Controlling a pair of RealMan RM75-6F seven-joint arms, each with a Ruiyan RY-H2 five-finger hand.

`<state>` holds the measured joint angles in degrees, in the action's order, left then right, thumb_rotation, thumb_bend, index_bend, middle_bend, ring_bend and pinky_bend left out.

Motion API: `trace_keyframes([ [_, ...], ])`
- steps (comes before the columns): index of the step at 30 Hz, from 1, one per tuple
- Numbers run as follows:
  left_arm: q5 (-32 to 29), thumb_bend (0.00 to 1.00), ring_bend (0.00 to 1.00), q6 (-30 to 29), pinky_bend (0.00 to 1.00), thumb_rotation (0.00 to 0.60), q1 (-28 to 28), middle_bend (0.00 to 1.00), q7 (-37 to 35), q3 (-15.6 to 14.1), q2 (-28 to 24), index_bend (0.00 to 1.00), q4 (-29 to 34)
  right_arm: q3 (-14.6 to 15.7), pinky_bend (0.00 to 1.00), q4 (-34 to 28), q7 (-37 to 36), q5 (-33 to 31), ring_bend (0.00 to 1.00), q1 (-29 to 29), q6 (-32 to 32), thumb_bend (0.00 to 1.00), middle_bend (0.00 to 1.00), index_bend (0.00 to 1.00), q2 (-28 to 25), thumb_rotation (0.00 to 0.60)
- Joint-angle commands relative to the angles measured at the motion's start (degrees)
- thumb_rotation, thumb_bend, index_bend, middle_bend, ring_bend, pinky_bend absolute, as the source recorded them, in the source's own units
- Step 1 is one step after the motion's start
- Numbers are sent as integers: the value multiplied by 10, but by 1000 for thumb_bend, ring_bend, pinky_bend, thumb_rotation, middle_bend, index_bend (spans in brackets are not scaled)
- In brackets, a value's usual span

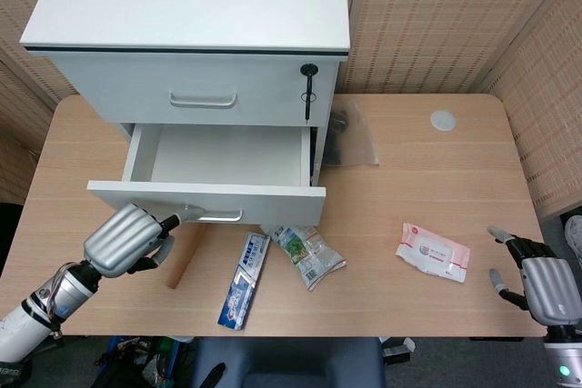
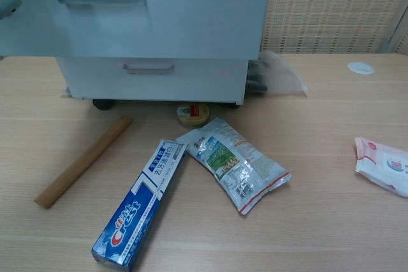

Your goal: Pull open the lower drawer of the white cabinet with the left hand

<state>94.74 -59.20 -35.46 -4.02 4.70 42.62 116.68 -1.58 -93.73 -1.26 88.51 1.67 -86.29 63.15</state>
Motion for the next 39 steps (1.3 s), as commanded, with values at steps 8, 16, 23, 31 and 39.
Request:
trace_keyframes([
  [8, 11, 657, 942, 0, 1000, 600, 6, 897, 5, -5, -7, 184, 9, 1, 307, 0, 0, 1, 301, -1, -2, 327, 314, 201, 0, 600],
  [16, 18, 657, 942, -10, 1000, 600, 13, 897, 1, -4, -12, 184, 14, 0, 307, 2, -1, 0, 301, -2, -2, 327, 314, 201, 1, 600],
  [23, 26, 657, 921, -42, 1000, 600, 24, 878, -7, 2, -2, 179, 4, -1, 307, 4, -3, -2, 301, -1, -1, 327, 314, 201, 2, 600],
  [31, 23, 656, 910, -84, 1000, 600, 49, 873, -19, 2, -7, 186, -6, -2, 307, 6, -5, -3, 301, -1, -1, 327, 314, 201, 2, 600],
  [39, 25, 656, 878, -137, 992, 600, 109, 848, -9, -25, -17, 221, -14, -1, 307, 7, -6, -2, 301, -1, -1, 327, 314, 201, 2, 600],
])
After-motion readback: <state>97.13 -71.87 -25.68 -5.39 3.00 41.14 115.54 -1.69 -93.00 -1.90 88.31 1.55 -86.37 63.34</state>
